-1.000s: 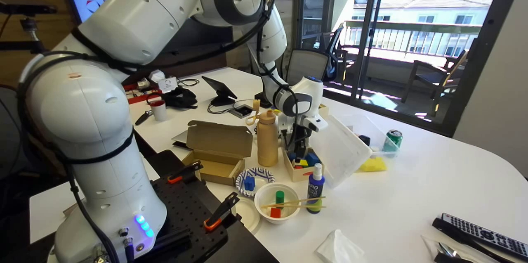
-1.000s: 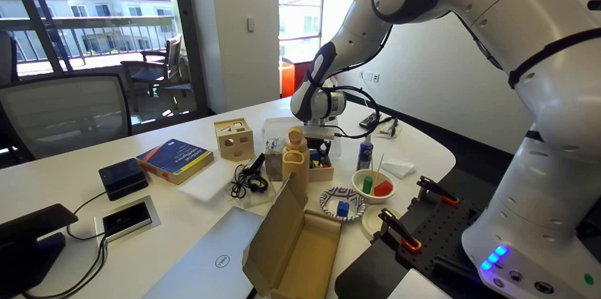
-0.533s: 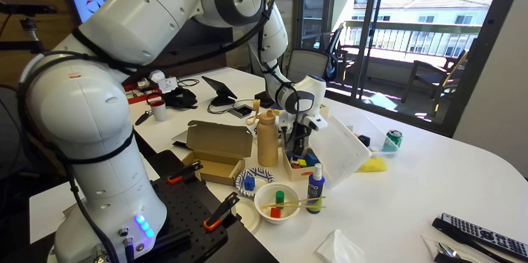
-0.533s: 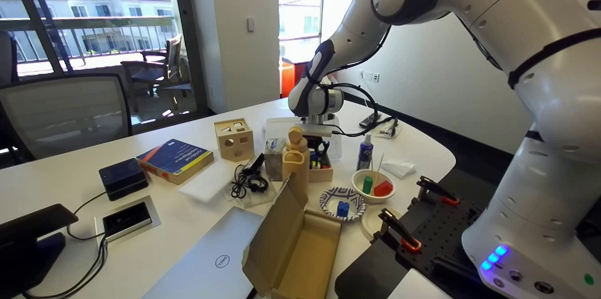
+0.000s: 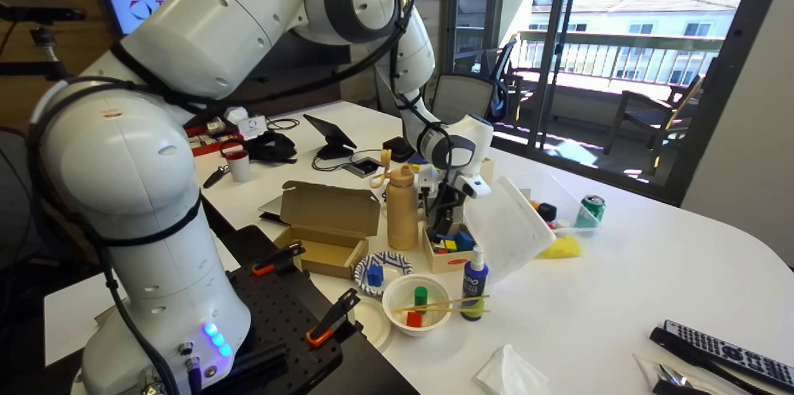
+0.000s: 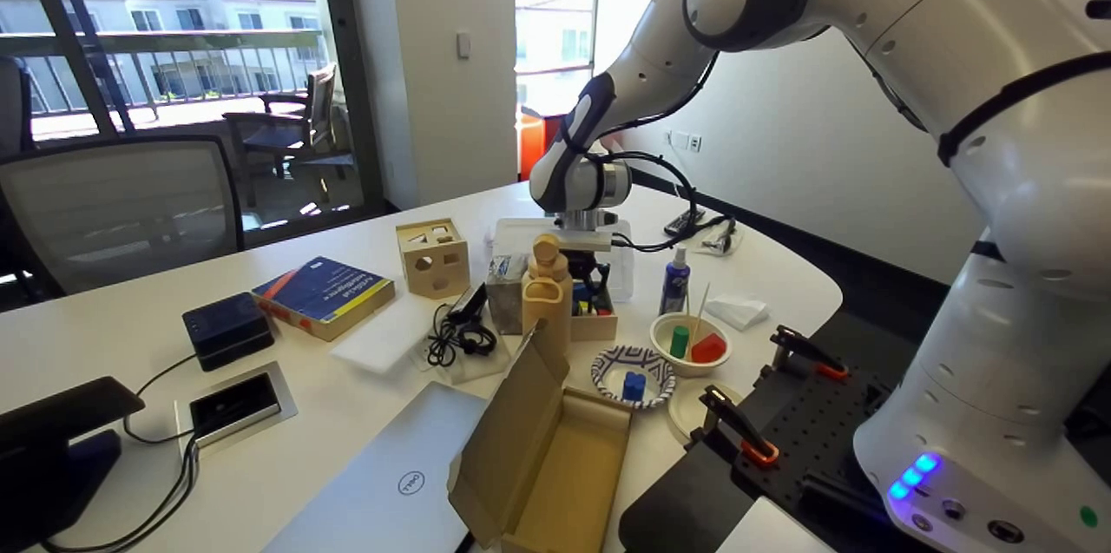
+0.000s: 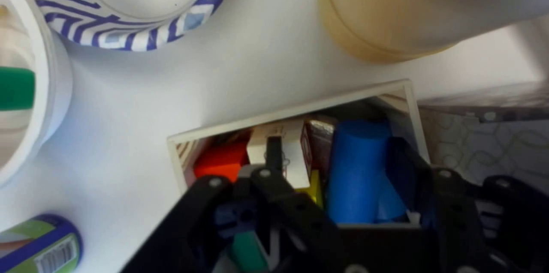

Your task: Remove one blue block from the wooden box and put it in the white bowl.

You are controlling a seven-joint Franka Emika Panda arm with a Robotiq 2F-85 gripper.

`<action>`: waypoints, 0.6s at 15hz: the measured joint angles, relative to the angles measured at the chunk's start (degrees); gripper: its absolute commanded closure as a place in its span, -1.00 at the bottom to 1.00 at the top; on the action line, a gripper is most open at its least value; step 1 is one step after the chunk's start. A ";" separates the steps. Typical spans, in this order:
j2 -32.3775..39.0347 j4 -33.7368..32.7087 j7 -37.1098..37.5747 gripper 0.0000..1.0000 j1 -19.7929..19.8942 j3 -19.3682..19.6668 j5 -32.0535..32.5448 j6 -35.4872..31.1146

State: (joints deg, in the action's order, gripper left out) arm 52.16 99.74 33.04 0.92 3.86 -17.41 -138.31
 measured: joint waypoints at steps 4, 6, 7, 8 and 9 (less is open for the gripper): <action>0.05 -1.27 1.48 -0.34 -0.03 0.00 0.00 3.32; 0.05 -1.94 2.36 -0.31 -0.03 0.00 0.00 4.99; 0.06 -2.14 2.56 -0.32 -0.03 0.00 0.00 5.52; 0.13 -2.31 2.89 -0.33 -0.04 0.00 0.00 5.82; 0.23 -2.35 3.29 -0.34 -0.06 0.00 0.00 5.88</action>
State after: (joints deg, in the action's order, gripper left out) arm 52.38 97.38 36.33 0.86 3.87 -17.41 -132.43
